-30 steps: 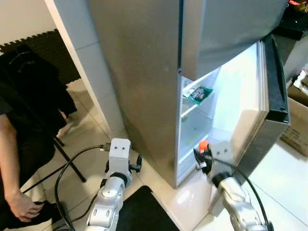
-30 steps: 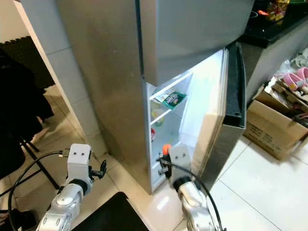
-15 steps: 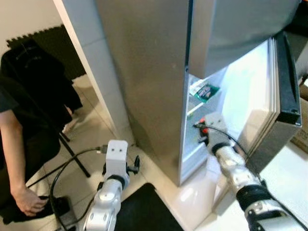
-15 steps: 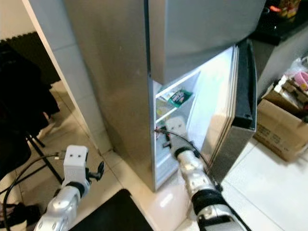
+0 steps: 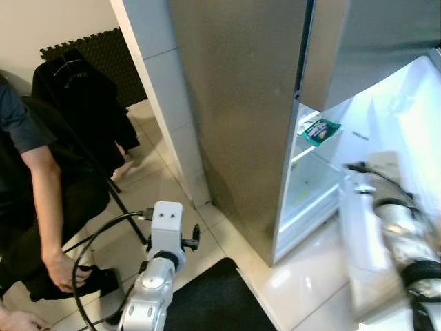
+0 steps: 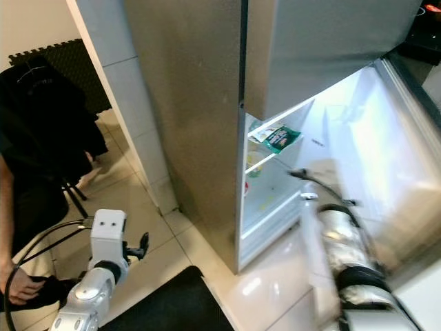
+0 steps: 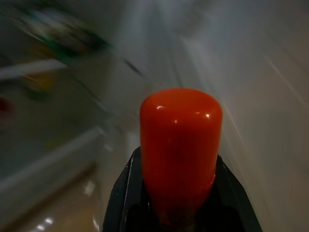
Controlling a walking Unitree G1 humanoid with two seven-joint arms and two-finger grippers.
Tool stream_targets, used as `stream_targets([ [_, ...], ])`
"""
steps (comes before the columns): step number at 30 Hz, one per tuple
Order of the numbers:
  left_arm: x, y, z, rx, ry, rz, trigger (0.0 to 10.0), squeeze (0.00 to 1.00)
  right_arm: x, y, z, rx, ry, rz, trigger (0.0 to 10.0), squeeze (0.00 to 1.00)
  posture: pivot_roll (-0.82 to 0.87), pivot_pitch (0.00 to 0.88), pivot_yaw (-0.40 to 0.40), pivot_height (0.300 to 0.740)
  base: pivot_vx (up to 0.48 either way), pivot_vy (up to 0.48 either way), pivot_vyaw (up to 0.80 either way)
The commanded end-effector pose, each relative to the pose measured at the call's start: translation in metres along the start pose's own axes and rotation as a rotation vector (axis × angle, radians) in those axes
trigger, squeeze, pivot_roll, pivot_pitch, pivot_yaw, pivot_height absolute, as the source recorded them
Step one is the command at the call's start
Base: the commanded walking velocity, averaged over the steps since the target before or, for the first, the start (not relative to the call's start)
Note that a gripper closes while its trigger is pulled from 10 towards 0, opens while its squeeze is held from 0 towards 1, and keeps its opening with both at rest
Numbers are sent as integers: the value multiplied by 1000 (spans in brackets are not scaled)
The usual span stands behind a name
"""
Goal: Restocking fridge
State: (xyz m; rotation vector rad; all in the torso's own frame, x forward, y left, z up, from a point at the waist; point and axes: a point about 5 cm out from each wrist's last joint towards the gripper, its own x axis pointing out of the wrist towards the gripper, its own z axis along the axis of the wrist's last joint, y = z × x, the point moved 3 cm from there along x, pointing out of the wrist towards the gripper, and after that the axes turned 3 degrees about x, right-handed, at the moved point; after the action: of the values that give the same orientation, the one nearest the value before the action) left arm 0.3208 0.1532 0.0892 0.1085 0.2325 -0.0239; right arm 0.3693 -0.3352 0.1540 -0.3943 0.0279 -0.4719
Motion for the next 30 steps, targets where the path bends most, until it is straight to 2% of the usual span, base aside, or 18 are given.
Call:
stream_targets([
  [1, -2, 5, -7, 7, 27, 7, 10000, 0, -5, -57, -25, 14, 81, -152, 10000, 0, -76, 213, 96, 740, 0, 0, 0],
  [2, -2, 5, -7, 7, 27, 7, 10000, 0, -5, -57, -25, 14, 81, -152, 10000, 0, -76, 213, 96, 740, 0, 0, 0],
  [3, -2, 6, -7, 6, 27, 7, 10000, 0, -8, -80, -28, 11, 81, -202, 10000, 0, -84, 214, 98, 740, 0, 0, 0],
  [4, -2, 7, -8, 6, 28, 8, 10000, 0, -10, -94, -27, 11, 70, -227, 10000, 0, -91, 215, 102, 740, 0, 0, 0],
  [5, -1, 8, -8, 6, 29, 8, 10000, 0, -11, -99, -26, 7, 58, -234, 10000, 0, -92, 215, 103, 740, 0, 0, 0],
  [8, -1, 6, -9, 10, 31, -1, 10000, 0, -11, -92, -20, 48, 9, -212, 10000, 0, -95, 211, 108, 740, 0, 0, 0],
  [9, -1, 5, -8, 12, 31, -4, 10000, 0, -11, -86, -17, 66, -11, -196, 10000, 0, -95, 211, 108, 740, 0, 0, 0],
  [11, 1, 3, -6, 13, 28, -11, 10000, 0, -13, -51, -12, 111, -55, -110, 10000, 0, -92, 207, 112, 740, 0, 0, 0],
  [12, 1, 3, -6, 13, 28, -11, 10000, 0, -13, -51, -12, 111, -55, -110, 10000, 0, -92, 207, 112, 740, 0, 0, 0],
  [14, 2, 2, -4, 14, 24, -14, 10000, 0, -17, -20, -9, 152, -77, -47, 10000, 0, -86, 204, 116, 740, 0, 0, 0],
  [15, 2, 2, -4, 14, 24, -14, 10000, 0, -17, -20, -9, 152, -77, -47, 10000, 0, -86, 204, 116, 740, 0, 0, 0],
  [17, 2, 3, -3, 21, 21, -18, 10000, 0, -26, 21, -5, 223, -89, 42, 10000, 0, -82, 201, 121, 740, 0, 0, 0],
  [18, 2, 3, -3, 21, 21, -18, 10000, 0, -26, 21, -5, 223, -89, 42, 10000, 0, -82, 201, 121, 740, 0, 0, 0],
  [23, 2, 5, -4, 30, 21, -19, 10000, 0, -43, 56, -7, 284, -89, 128, 10000, 0, -83, 199, 118, 740, 0, 0, 0],
  [25, 2, 5, -4, 30, 21, -19, 10000, 0, -45, 60, -7, 291, -89, 138, 10000, 0, -83, 199, 118, 740, 0, 0, 0],
  [28, 2, 3, -5, 32, 22, -25, 10000, 0, -61, 81, -10, 307, -74, 191, 10000, 0, -87, 197, 114, 740, 0, 0, 0],
  [30, 2, 2, -5, 31, 22, -27, 10000, 0, -66, 87, -11, 319, -69, 207, 10000, 0, -87, 196, 113, 740, 0, 0, 0],
])
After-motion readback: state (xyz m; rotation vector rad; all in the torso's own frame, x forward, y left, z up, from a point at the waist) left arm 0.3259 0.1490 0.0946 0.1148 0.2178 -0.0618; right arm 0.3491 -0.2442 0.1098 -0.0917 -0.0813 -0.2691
